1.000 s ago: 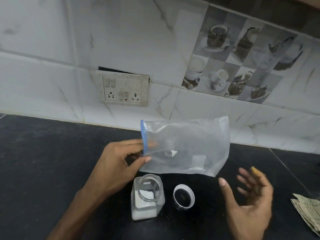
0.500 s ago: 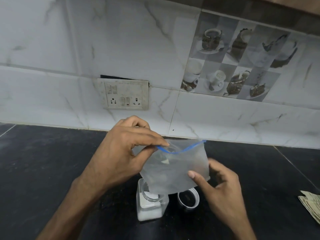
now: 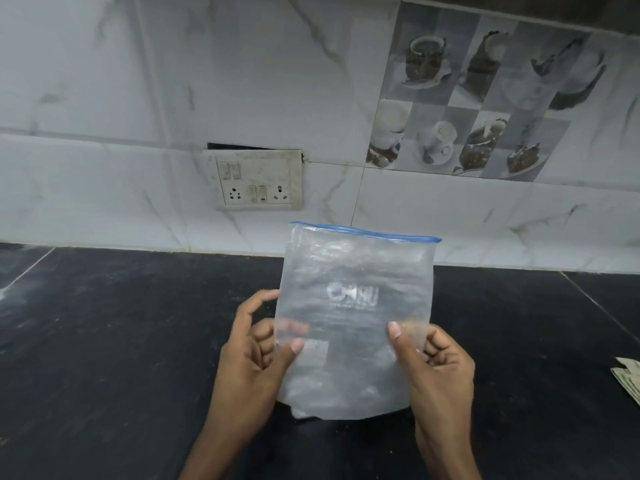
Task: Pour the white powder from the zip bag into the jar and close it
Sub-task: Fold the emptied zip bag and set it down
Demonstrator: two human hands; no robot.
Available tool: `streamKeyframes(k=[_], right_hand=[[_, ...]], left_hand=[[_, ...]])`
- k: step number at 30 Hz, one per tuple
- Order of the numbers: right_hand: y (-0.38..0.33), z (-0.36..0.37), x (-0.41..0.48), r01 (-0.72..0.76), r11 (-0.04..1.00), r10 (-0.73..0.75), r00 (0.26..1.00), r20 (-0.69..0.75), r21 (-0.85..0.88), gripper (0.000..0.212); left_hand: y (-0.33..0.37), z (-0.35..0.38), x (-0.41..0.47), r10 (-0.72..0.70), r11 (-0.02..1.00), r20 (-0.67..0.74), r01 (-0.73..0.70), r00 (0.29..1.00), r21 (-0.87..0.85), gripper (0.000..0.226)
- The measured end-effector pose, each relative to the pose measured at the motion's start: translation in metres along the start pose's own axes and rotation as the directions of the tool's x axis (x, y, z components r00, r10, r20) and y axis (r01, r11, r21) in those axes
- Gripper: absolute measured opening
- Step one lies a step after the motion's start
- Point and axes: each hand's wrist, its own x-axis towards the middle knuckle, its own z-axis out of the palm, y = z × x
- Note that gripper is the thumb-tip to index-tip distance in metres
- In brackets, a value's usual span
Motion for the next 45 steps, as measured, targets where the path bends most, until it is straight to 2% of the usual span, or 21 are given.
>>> streamKeyframes(k=[2,5,7,10,13,15,19,22,24,26,28,30,32,34,36,37,38,39,41,43,45], right_hand=[[-0.002,-0.001,-0.003,-0.02,0.999,0.019,1.0,0.017,0.033,0.012],[-0.007,-0.001,-0.011,0.016,0.999,-0.017,1.0,0.018,0.042,0.042],[-0.011,-0.001,-0.017,0.088,0.996,-0.087,0.996,0.017,-0.028,0.061],[-0.018,-0.002,-0.025,0.225,0.964,-0.215,0.973,0.082,-0.145,0.069],[-0.023,-0.004,-0.028,0.32,0.913,-0.292,0.946,0.141,-0.252,0.075],[-0.024,-0.006,-0.027,0.369,0.885,-0.334,0.928,0.164,-0.283,0.065],[-0.02,-0.012,-0.021,0.409,0.871,-0.372,0.911,0.178,-0.272,0.022],[-0.017,-0.013,-0.022,0.416,0.856,-0.355,0.905,0.234,-0.307,0.023],[-0.022,-0.016,-0.021,0.479,0.769,-0.378,0.874,0.305,-0.422,0.011],[-0.032,-0.018,-0.021,0.551,0.579,-0.382,0.834,0.398,-0.601,0.029],[-0.04,-0.012,-0.022,0.63,0.38,-0.323,0.777,0.54,-0.678,0.047],[-0.042,0.001,-0.028,0.682,0.28,-0.174,0.728,0.663,-0.676,0.057],[-0.036,0.013,-0.033,0.688,0.351,-0.077,0.697,0.713,-0.635,0.043],[-0.028,0.019,-0.034,0.608,0.507,-0.064,0.733,0.677,-0.611,0.023],[-0.025,0.018,-0.033,0.424,0.725,-0.105,0.847,0.522,-0.542,0.013],[-0.025,0.018,-0.033,0.287,0.856,-0.08,0.895,0.439,-0.429,0.004],[-0.025,0.018,-0.034,0.141,0.947,-0.016,0.919,0.395,-0.29,0.006],[-0.023,0.019,-0.035,0.005,0.988,0.056,0.918,0.392,-0.153,0.012],[-0.016,0.024,-0.037,-0.166,0.986,0.156,0.909,0.386,-0.009,0.021],[-0.007,0.031,-0.04,-0.241,0.97,0.212,0.903,0.374,0.033,0.027],[-0.001,0.035,-0.041,-0.272,0.962,0.25,0.895,0.37,0.006,0.028]], left_hand=[[0.003,-0.007,0.001,0.076,0.986,0.003,-0.076,0.997,0.148,0.045],[0.006,-0.015,0.001,0.081,0.96,0.027,-0.086,0.996,0.265,0.045],[0.008,-0.019,0.0,0.071,0.961,0.033,-0.077,0.997,0.267,0.051],[0.01,-0.023,-0.003,0.048,0.959,0.012,-0.049,0.999,0.277,0.06],[0.012,-0.03,-0.004,0.117,0.929,0.018,-0.116,0.993,0.352,0.048],[0.012,-0.036,-0.005,0.179,0.895,0.01,-0.168,0.984,0.413,0.033],[0.011,-0.041,-0.004,0.306,0.854,-0.01,-0.27,0.952,0.444,0.012],[0.012,-0.04,-0.005,0.342,0.856,-0.046,-0.291,0.939,0.427,0.007],[0.015,-0.042,-0.007,0.337,0.863,-0.039,-0.292,0.941,0.412,0.006],[0.019,-0.047,-0.006,0.336,0.865,0.046,-0.328,0.941,0.381,0.005],[0.025,-0.051,-0.005,0.291,0.875,0.183,-0.339,0.939,0.345,0.005],[0.03,-0.049,-0.005,0.257,0.867,0.308,-0.36,0.916,0.345,0.004],[0.037,-0.043,-0.006,0.287,0.854,0.321,-0.393,0.903,0.342,0.005],[0.04,-0.04,-0.004,0.342,0.865,0.199,-0.39,0.918,0.316,0.024],[0.032,-0.045,0.0,0.309,0.918,0.082,-0.32,0.948,0.235,0.061],[0.026,-0.049,0.001,0.228,0.954,0.065,-0.236,0.972,0.186,0.081],[0.018,-0.052,0.002,0.122,0.981,0.064,-0.13,0.99,0.144,0.096],[0.011,-0.052,0.002,0.01,0.995,0.078,-0.017,0.997,0.096,0.106],[0.0,-0.049,-0.003,-0.171,0.981,0.195,0.185,0.966,-0.055,0.111],[-0.007,-0.04,-0.009,-0.228,0.944,0.369,0.297,0.901,-0.141,0.098],[-0.008,-0.031,-0.014,-0.262,0.927,0.427,0.349,0.865,-0.139,0.075]])
